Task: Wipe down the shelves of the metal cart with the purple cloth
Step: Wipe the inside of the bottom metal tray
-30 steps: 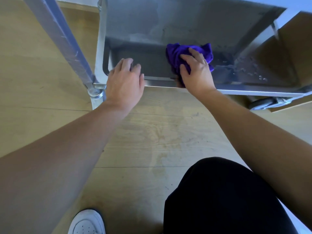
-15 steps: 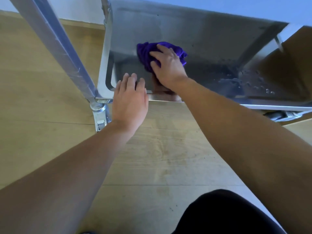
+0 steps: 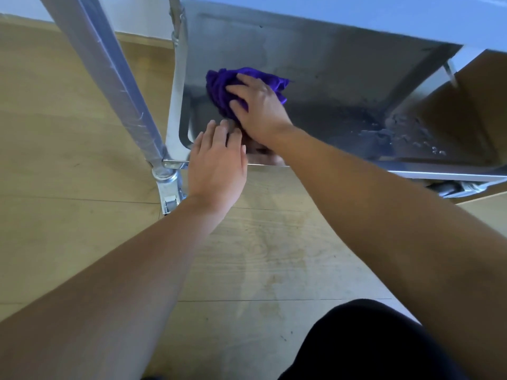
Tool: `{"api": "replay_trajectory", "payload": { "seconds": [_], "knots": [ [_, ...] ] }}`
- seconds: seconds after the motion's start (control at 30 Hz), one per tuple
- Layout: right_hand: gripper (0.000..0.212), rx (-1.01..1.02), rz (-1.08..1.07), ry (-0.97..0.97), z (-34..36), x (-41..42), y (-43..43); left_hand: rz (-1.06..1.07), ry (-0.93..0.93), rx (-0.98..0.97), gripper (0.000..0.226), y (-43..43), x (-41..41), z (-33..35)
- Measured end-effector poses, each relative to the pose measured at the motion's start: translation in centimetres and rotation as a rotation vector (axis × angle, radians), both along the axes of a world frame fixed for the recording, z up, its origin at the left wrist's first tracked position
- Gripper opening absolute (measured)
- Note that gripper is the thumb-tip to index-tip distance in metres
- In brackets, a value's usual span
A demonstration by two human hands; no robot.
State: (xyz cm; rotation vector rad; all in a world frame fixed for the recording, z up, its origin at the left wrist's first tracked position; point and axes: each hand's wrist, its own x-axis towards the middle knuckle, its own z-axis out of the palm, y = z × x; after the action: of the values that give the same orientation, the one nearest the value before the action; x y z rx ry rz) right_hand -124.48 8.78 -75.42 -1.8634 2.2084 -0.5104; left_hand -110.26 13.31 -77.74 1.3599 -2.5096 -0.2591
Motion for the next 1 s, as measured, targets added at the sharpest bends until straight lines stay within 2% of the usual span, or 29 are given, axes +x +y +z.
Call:
{"api": "replay_trajectory", "payload": {
  "seconds": [0.2, 0.37, 0.47, 0.57, 0.73, 1.0],
  "knots": [
    [0.039, -0.019, -0.099, -0.005, 0.2, -4.1, 3.0, -0.036, -0.060, -0.029, 0.039, 0.2, -0.1, 0.3],
    [0.038, -0.024, -0.164, 0.062, -0.1, -4.0, 8.1, -0.037, -0.071, -0.045, 0.035, 0.7, -1.0, 0.7],
    [0.037, -0.039, -0.152, 0.066, -0.1, -4.6, 10.4, -0.151, -0.040, -0.064, 0.033, 1.5, -2.9, 1.1],
    [0.037, -0.020, -0.229, 0.056, 0.0, -6.3, 12.0, -0.299, -0.045, -0.086, 0.032, 3.0, -5.8, 1.8],
    [0.038, 0.001, -0.302, 0.050, 0.2, -9.9, 15.4, -0.420, -0.086, -0.077, 0.032, 5.4, -9.4, 2.5],
    [0.040, 0.045, -0.475, 0.050, 1.0, -17.1, 20.7, -0.432, -0.154, -0.079, 0.026, 6.8, -11.5, 3.1]
  ]
}}
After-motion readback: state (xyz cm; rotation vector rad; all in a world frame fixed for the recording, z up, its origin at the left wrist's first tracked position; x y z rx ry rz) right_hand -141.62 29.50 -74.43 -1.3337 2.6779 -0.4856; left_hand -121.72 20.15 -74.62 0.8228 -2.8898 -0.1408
